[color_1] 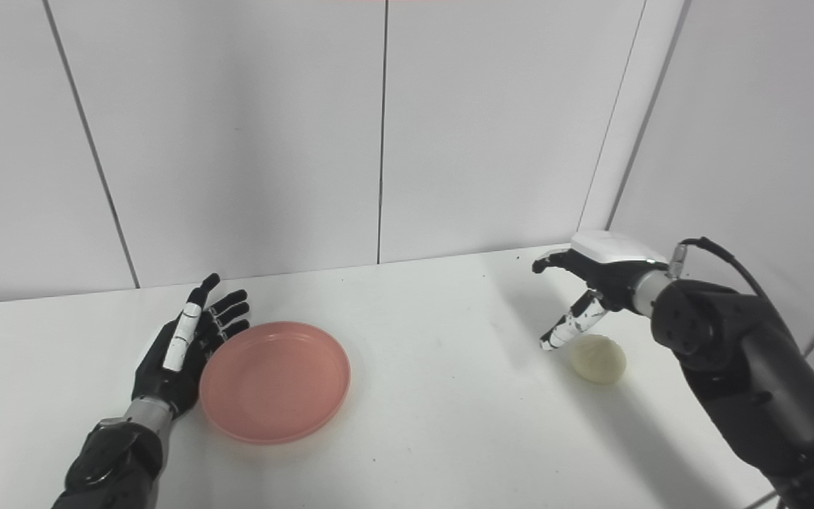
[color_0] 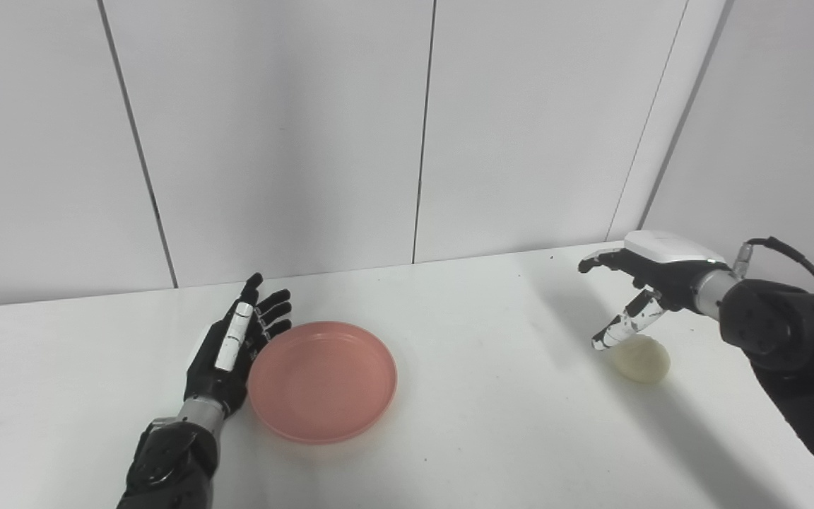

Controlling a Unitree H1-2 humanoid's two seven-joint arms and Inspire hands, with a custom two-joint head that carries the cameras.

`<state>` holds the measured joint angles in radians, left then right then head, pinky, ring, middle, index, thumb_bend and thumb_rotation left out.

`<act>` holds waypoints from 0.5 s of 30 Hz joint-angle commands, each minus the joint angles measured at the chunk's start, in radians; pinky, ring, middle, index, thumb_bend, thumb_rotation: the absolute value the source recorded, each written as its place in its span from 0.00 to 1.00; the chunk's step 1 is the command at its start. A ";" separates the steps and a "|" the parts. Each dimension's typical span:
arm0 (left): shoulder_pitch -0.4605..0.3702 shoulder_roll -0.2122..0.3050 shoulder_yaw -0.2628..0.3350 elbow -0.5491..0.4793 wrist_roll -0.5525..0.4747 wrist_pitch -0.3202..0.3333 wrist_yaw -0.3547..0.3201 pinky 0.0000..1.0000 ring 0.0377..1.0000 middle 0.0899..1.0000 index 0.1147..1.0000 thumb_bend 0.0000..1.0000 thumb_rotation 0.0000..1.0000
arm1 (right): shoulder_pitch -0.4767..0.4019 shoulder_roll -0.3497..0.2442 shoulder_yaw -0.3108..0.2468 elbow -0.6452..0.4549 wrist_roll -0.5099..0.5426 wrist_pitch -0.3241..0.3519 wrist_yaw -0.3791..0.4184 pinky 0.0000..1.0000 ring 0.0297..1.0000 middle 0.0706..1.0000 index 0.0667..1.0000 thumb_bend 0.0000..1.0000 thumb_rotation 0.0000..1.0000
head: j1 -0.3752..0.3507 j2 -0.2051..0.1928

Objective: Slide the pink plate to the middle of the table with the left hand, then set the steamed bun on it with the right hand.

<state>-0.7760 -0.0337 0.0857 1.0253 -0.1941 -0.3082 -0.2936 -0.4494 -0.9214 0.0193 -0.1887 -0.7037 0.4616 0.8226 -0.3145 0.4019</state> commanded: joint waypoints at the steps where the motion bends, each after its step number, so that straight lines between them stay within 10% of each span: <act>1: -0.010 0.007 -0.003 0.001 0.003 0.004 0.001 0.82 0.84 0.80 0.94 0.81 0.77 | -0.041 -0.041 0.009 0.036 -0.020 0.007 0.007 0.78 0.89 0.91 0.83 1.00 0.34 | 0.000 0.002; 15: -0.001 0.021 -0.029 -0.002 0.023 -0.011 -0.001 0.82 0.83 0.80 0.95 0.78 0.78 | -0.042 -0.035 0.082 0.384 -0.008 -0.076 -0.211 0.71 0.84 0.90 0.84 1.00 0.51 | -0.002 0.007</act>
<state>-0.7753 -0.0163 0.0643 1.0258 -0.1841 -0.3268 -0.2938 -0.4613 -0.9248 0.1106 0.2024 -0.7139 0.4093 0.6491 -0.3175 0.4080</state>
